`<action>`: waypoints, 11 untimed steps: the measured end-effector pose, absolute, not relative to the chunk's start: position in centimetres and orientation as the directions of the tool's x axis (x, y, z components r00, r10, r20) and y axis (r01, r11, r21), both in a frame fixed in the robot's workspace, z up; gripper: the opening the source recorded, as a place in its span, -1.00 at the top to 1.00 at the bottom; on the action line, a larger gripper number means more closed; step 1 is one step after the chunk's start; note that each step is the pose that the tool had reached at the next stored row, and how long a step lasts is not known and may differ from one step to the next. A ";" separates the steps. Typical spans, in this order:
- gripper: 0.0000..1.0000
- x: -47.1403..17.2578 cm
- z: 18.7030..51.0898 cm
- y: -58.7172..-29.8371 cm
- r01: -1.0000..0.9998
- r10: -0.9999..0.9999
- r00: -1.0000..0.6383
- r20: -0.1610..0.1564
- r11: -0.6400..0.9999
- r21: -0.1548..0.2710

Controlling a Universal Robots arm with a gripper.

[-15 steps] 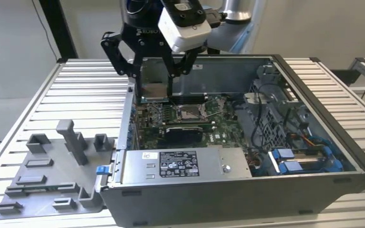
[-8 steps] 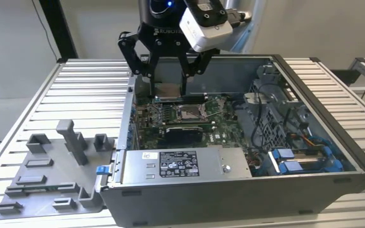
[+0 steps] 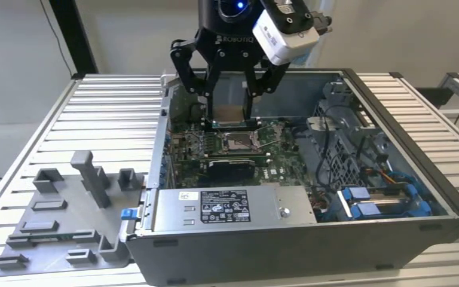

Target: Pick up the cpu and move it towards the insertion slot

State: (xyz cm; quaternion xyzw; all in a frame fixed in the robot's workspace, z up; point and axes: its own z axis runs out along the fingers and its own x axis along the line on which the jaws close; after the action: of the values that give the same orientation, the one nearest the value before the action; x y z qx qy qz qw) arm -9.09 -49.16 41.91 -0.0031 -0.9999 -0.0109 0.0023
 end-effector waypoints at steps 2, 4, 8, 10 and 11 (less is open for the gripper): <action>1.00 -8.3 41.9 -49.1 0.006 0.006 -1.000 0.005 1.000 0.022; 1.00 -7.5 41.9 -49.1 0.006 0.006 -1.000 0.005 1.000 0.022; 1.00 -6.1 41.9 -49.1 0.009 0.009 -1.000 0.005 1.000 0.022; 1.00 -5.7 41.9 -49.1 0.016 0.016 -1.000 0.005 1.000 0.022; 1.00 -5.6 41.9 -49.0 0.022 0.022 -1.000 0.005 1.000 0.022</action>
State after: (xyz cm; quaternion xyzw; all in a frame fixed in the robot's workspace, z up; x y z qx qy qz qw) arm -5.60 -49.03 41.88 -0.0109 -0.9999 -0.0109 0.0022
